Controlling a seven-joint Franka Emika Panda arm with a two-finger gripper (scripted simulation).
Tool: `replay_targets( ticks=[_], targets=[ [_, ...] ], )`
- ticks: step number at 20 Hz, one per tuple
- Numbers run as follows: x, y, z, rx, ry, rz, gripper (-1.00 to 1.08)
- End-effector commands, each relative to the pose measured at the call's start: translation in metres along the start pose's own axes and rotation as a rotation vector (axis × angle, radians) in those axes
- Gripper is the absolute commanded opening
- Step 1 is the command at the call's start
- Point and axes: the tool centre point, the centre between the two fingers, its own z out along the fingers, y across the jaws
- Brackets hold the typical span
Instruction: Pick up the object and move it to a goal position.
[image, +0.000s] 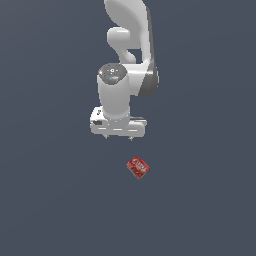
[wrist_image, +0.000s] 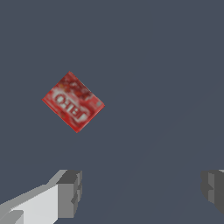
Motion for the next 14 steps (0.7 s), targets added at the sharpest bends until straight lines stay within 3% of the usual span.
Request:
replay_targets(
  ticks=[1,10,14],
  targets=[
    [0.000,0.000,0.000,0.000,0.000,0.000,1.00],
    [0.001,-0.031,0.000,0.000,-0.001,-0.086,1.00],
    [0.001,-0.032,-0.001,0.000,-0.001,-0.086,1.00]
  ],
)
